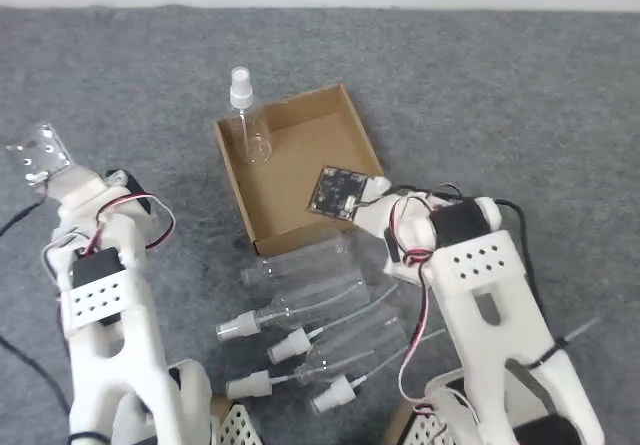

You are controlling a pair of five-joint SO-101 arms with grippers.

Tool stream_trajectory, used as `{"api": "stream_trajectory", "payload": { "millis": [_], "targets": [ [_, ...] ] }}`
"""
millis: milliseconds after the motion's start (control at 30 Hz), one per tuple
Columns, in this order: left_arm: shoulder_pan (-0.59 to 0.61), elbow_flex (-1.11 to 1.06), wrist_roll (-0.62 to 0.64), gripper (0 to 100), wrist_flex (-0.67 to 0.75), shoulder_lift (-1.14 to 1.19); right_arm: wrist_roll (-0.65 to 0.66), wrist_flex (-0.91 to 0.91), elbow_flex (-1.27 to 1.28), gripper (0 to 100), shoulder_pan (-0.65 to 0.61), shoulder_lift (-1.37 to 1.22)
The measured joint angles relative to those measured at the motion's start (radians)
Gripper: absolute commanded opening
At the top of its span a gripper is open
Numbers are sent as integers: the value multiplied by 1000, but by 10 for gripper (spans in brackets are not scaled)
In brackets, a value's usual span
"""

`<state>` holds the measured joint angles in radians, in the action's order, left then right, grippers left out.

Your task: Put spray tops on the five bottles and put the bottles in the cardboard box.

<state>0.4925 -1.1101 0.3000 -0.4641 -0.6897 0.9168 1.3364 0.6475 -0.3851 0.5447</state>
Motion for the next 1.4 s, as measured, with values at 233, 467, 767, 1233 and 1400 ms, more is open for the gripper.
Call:
{"api": "stream_trajectory", "payload": {
  "millis": [233,467,767,1233,1400],
  "targets": [
    [0,0,0,34,0,0,84,0,0,300,3,-40],
    [0,0,0,34,0,0,190,0,0,300,44,-127],
    [0,-14,0,34,5,0,272,-21,0,300,103,-219],
    [0,-14,0,34,8,0,272,-164,-2,298,118,-408],
    [0,-14,0,35,8,0,222,-241,-2,297,158,-463]
  ]
}}
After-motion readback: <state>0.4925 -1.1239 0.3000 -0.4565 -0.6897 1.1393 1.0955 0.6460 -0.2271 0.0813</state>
